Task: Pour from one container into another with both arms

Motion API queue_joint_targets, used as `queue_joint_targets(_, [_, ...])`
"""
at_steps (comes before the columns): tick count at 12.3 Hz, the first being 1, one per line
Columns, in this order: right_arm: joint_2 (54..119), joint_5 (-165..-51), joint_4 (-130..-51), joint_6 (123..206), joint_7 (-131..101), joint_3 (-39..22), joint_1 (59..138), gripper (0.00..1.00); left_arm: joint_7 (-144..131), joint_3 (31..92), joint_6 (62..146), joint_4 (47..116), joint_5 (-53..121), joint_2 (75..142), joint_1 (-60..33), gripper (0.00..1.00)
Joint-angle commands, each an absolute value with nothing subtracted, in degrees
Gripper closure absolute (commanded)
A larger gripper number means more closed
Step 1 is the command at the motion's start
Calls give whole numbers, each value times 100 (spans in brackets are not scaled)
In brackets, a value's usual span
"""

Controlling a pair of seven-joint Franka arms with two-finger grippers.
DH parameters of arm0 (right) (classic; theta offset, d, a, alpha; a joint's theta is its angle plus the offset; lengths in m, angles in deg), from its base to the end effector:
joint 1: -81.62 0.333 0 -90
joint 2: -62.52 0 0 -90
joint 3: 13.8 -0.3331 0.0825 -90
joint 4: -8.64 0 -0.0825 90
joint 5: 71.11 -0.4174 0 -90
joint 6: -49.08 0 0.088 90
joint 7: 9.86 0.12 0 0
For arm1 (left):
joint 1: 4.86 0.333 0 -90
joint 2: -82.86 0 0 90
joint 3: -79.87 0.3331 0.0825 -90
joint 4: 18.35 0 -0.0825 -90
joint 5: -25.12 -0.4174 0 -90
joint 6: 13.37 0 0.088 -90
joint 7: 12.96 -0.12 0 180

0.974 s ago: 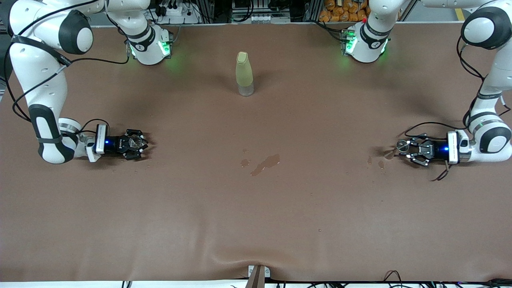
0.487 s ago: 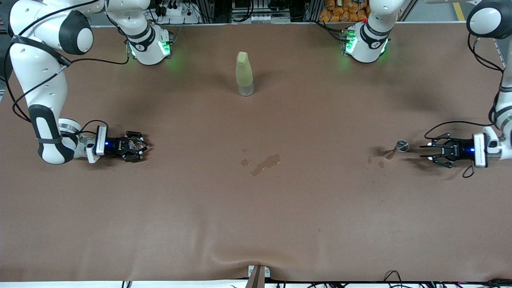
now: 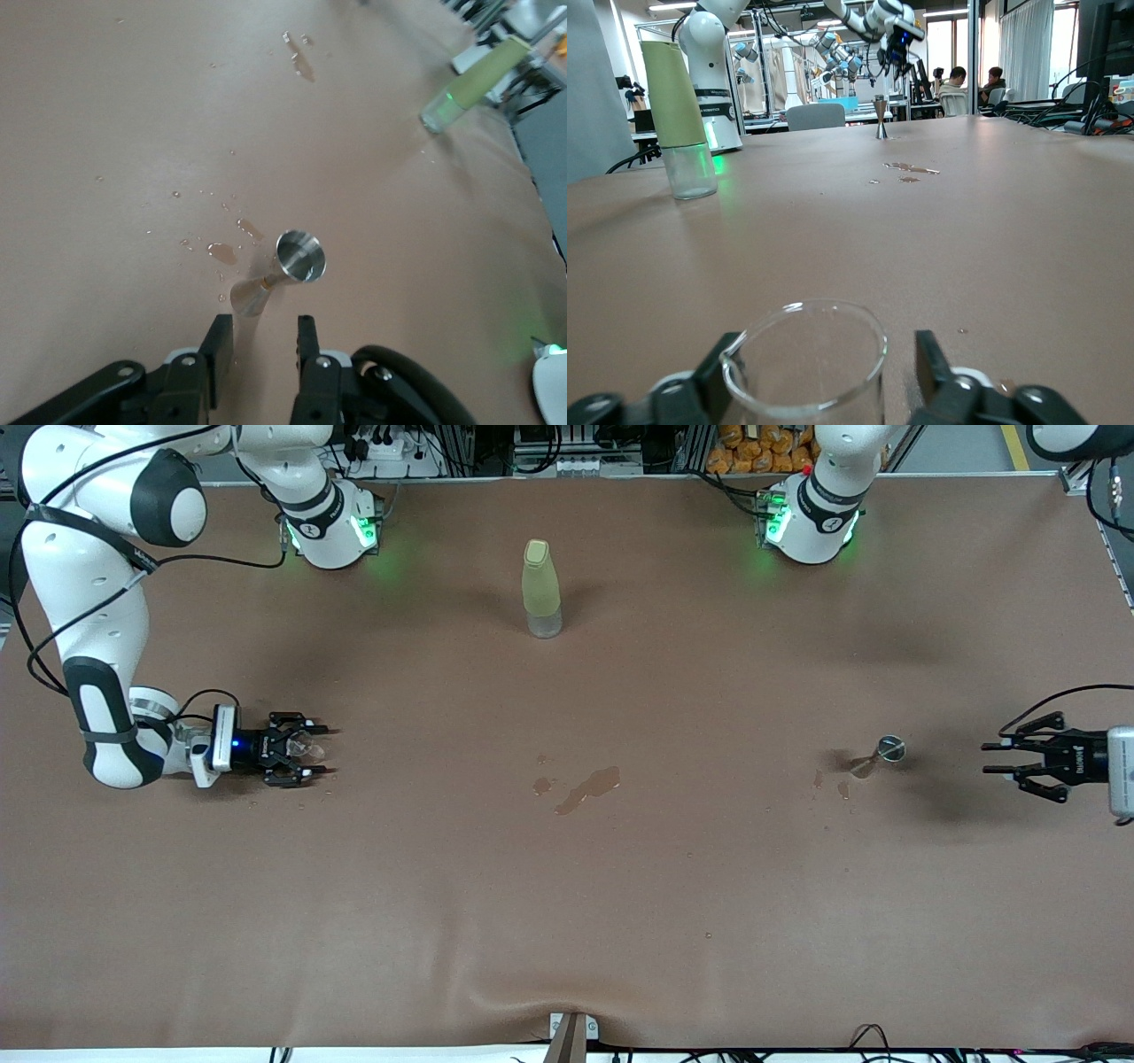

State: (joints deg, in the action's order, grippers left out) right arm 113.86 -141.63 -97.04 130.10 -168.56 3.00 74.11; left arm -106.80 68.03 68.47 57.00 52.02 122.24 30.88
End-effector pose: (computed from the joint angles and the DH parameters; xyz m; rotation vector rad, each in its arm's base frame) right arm 0.5339 -0.1134 0.0351 -1.3389 -1.3454 -1.0233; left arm 0.6572 0.2590 0.3181 1.9698 -1.2666 0.2990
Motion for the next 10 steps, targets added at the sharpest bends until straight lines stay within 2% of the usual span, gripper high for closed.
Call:
queue_joint_targets(1, [11342, -14124, -9745, 12967, -17545, 368, 7327, 0, -9999, 6871, 6802, 5794, 5034, 11628, 3074, 63])
queue_joint_targets(5, [11008, -13397, -9368, 12967, -16003, 947, 7538, 0, -8779, 6854, 6802, 5794, 4720, 10854, 3065, 63])
queue_joint_targets(8, [10709, -12720, -8990, 12967, -14640, 1387, 7731, 0, -7577, 6853, 6802, 5785, 4410, 10686, 3048, 63])
queue_joint_targets(9, [10552, -12474, -8919, 12967, -14113, 1536, 7801, 0, -6927, 6836, 6802, 5785, 4427, 10642, 3056, 60])
queue_joint_targets(10, [10341, -12237, -8910, 12976, -13586, 1703, 7907, 0, -6338, 6801, 6819, 5802, 4419, 10494, 3004, 41])
